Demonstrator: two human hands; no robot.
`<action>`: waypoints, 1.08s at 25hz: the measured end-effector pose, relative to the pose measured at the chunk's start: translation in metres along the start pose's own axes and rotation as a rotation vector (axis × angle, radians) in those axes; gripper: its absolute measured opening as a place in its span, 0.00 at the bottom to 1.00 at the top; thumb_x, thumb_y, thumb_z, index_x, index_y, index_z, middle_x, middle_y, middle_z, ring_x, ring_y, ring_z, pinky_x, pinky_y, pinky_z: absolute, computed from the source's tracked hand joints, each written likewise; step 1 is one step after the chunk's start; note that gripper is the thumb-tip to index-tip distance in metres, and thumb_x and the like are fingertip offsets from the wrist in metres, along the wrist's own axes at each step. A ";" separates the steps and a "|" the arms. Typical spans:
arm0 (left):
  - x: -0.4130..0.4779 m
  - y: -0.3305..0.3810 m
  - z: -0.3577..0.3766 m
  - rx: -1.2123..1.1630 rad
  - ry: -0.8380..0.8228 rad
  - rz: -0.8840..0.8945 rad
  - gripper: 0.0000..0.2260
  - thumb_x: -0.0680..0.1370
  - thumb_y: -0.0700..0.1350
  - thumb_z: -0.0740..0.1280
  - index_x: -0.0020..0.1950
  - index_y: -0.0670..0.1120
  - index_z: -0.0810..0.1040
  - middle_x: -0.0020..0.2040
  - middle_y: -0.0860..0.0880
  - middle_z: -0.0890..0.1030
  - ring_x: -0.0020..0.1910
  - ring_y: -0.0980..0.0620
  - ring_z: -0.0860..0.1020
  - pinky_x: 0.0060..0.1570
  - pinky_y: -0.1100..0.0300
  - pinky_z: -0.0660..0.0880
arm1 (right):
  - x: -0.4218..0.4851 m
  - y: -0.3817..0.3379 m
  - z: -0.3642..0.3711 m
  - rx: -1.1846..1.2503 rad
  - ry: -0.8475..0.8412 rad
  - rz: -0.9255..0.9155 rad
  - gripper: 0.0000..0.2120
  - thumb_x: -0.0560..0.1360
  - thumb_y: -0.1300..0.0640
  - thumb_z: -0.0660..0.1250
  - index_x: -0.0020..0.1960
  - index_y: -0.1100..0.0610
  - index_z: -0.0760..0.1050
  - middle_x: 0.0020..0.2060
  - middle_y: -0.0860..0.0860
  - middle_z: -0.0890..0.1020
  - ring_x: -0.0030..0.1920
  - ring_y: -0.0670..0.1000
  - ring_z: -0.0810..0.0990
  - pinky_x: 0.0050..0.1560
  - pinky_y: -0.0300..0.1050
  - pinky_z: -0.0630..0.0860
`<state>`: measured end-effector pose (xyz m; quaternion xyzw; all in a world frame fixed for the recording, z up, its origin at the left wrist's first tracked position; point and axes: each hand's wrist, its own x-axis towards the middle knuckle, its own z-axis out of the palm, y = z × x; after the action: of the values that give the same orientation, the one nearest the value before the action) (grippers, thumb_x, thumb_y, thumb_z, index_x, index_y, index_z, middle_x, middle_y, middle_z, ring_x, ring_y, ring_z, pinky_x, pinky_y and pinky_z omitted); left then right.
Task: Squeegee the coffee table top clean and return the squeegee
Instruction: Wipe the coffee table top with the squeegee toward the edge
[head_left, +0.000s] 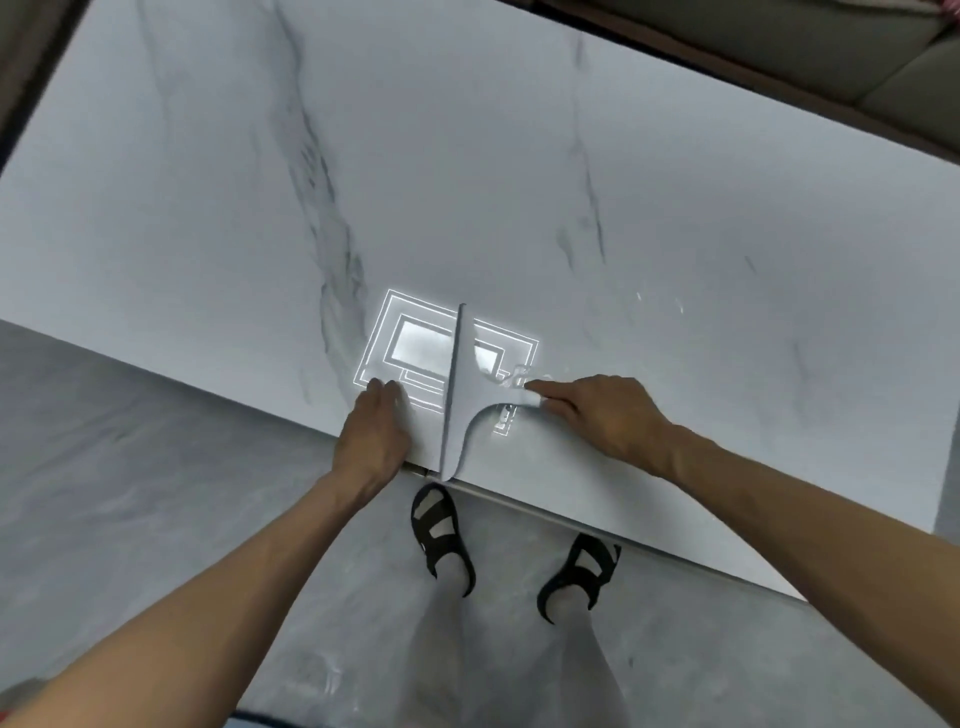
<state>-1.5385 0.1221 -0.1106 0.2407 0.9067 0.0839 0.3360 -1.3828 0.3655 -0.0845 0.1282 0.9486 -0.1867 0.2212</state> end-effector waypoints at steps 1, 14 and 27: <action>0.000 0.011 0.006 0.020 -0.021 0.029 0.23 0.72 0.30 0.58 0.68 0.38 0.66 0.66 0.39 0.69 0.64 0.39 0.71 0.60 0.49 0.72 | -0.015 0.024 -0.006 -0.011 -0.016 0.060 0.19 0.81 0.39 0.47 0.69 0.31 0.63 0.60 0.45 0.81 0.57 0.55 0.80 0.47 0.47 0.73; 0.013 0.055 0.029 -0.133 -0.005 -0.179 0.18 0.75 0.41 0.56 0.64 0.48 0.69 0.50 0.45 0.80 0.44 0.43 0.76 0.40 0.58 0.69 | -0.085 0.080 -0.026 0.052 0.039 0.158 0.20 0.78 0.35 0.46 0.68 0.30 0.64 0.60 0.40 0.80 0.58 0.52 0.80 0.48 0.46 0.73; -0.019 0.094 0.057 -0.001 -0.094 0.000 0.26 0.72 0.34 0.60 0.70 0.44 0.65 0.65 0.43 0.70 0.62 0.42 0.72 0.54 0.50 0.74 | -0.122 0.121 -0.001 -0.056 -0.117 0.082 0.19 0.81 0.40 0.46 0.70 0.31 0.63 0.48 0.45 0.81 0.51 0.49 0.80 0.43 0.44 0.71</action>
<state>-1.4535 0.1935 -0.1132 0.2443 0.8898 0.0727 0.3785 -1.2377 0.4552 -0.0632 0.1495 0.9328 -0.1581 0.2873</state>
